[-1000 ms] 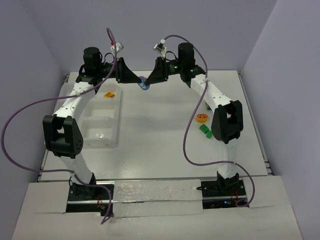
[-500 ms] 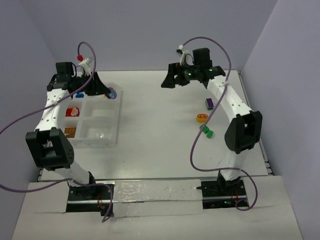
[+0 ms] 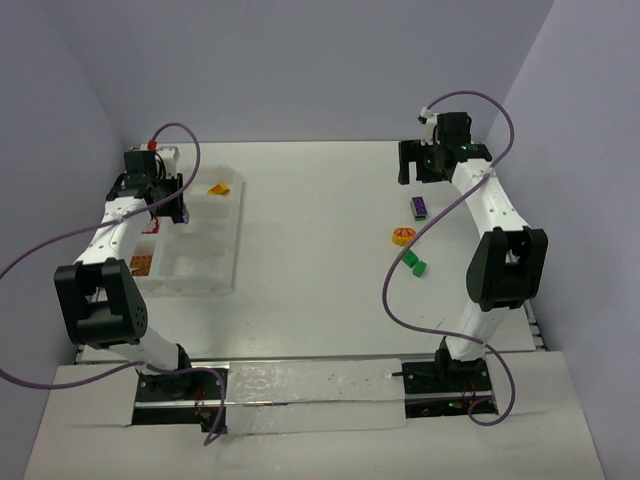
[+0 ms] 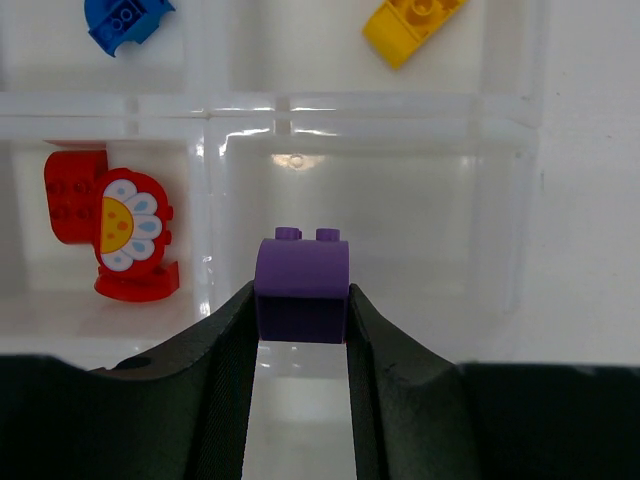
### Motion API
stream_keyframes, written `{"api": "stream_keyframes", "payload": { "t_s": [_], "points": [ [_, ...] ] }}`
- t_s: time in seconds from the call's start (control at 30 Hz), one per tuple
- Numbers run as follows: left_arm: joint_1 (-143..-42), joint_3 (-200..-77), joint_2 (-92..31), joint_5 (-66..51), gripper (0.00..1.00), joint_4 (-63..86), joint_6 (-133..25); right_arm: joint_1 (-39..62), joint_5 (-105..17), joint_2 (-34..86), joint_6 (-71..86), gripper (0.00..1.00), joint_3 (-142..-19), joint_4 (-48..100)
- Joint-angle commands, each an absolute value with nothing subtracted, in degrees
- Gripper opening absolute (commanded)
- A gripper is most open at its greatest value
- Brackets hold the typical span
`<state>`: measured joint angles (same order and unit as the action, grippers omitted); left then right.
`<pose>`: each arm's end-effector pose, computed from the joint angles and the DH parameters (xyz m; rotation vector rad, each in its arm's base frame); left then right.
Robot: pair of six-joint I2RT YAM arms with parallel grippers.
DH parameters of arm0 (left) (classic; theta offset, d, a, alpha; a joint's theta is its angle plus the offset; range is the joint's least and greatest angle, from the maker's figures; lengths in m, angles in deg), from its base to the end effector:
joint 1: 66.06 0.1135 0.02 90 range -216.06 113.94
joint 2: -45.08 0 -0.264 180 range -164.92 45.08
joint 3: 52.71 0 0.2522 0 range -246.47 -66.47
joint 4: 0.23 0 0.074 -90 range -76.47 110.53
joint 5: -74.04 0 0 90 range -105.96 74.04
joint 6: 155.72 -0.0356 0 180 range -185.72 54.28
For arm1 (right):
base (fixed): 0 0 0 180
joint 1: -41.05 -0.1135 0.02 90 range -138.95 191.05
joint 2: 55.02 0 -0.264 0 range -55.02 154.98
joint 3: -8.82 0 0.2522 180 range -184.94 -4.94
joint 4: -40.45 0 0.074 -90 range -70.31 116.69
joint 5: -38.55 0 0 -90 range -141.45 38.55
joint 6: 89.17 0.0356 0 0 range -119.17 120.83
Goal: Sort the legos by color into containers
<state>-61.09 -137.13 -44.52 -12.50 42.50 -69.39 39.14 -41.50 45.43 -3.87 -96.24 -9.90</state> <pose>0.3416 0.0276 0.2734 0.0007 2.4050 -0.0027 0.3950 0.0193 0.3153 -0.2194 2.3510 0.1820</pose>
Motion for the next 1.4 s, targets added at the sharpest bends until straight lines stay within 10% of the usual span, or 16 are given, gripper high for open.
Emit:
{"api": "stream_keyframes", "payload": {
  "t_s": [0.0, 0.43, 1.07, 1.37],
  "points": [
    [-61.23, -139.31, -47.97, -17.51, 0.01, 38.63, -70.17, 39.57, -46.85, 47.11, -5.45, 1.0, -95.25, -8.96],
    [-61.23, -140.01, -50.02, -17.39, 0.44, 41.36, -70.19, 40.61, -53.05, 58.81, -7.58, 0.87, -97.21, -10.34],
    [-62.1, -144.57, -48.7, -13.72, 0.59, 46.66, -72.04, 42.8, -49.2, 67.68, -8.48, 0.39, -105.04, -12.05],
    [-62.4, -147.15, -49.11, -9.83, 0.6, 48.07, -71.61, 42.98, -48.06, 67.47, -7.98, 0.57, -103.61, -12.74]
  ]
}}
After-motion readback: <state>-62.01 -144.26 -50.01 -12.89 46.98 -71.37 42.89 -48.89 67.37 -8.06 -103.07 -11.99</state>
